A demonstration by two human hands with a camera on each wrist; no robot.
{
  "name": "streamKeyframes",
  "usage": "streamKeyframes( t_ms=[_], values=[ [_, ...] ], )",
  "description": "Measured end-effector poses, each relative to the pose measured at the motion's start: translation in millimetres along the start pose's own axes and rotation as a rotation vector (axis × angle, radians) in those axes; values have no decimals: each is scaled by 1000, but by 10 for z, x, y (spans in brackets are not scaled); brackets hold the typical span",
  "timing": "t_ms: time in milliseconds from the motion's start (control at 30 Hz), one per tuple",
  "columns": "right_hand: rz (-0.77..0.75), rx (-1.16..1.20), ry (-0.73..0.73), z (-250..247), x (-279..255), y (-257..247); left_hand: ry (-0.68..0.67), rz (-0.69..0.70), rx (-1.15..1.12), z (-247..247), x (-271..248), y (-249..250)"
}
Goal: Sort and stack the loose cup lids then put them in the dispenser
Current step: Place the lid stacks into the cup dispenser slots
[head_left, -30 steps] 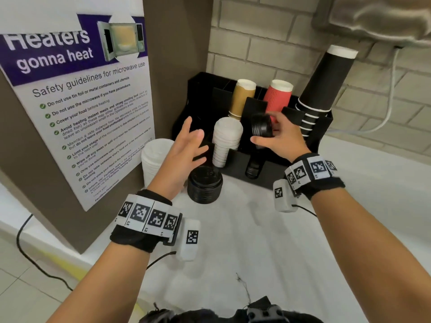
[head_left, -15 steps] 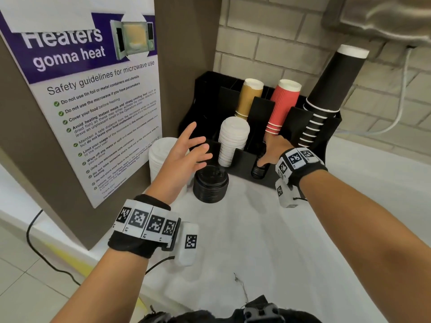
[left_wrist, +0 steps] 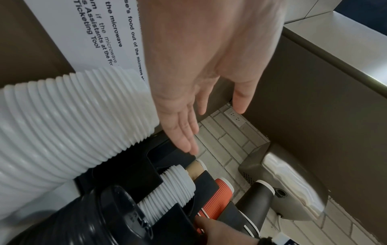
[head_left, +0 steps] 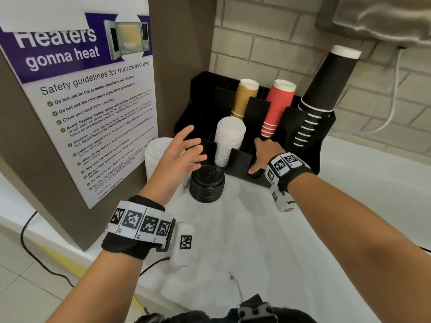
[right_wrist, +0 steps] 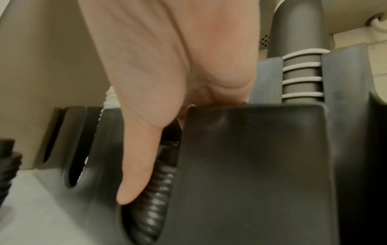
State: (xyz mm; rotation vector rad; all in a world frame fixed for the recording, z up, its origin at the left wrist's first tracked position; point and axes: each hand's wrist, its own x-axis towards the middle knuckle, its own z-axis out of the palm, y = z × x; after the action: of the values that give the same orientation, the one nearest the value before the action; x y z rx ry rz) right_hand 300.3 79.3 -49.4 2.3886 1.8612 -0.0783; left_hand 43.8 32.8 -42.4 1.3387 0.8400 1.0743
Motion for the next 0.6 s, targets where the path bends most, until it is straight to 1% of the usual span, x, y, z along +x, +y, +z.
streamKeyframes(
  t_ms=[267,367,433,500,533,600],
  values=[
    [-13,-12,-63,-9,6,16,-20,-1,-16,51,-3,-3],
    [-15,75,-150,-171,4,88,-21,18,-17,18,-5,25],
    [-8,102,-160,-303,-15,108,-10,30,-22,-4,3,36],
    [-27,137,-97,-390,-50,84,0,33,-25,-6,13,41],
    [-57,161,-38,-404,-72,61,5,33,-27,-4,16,43],
    [-157,256,153,-386,-144,-26,20,38,-36,0,20,44]
  ],
)
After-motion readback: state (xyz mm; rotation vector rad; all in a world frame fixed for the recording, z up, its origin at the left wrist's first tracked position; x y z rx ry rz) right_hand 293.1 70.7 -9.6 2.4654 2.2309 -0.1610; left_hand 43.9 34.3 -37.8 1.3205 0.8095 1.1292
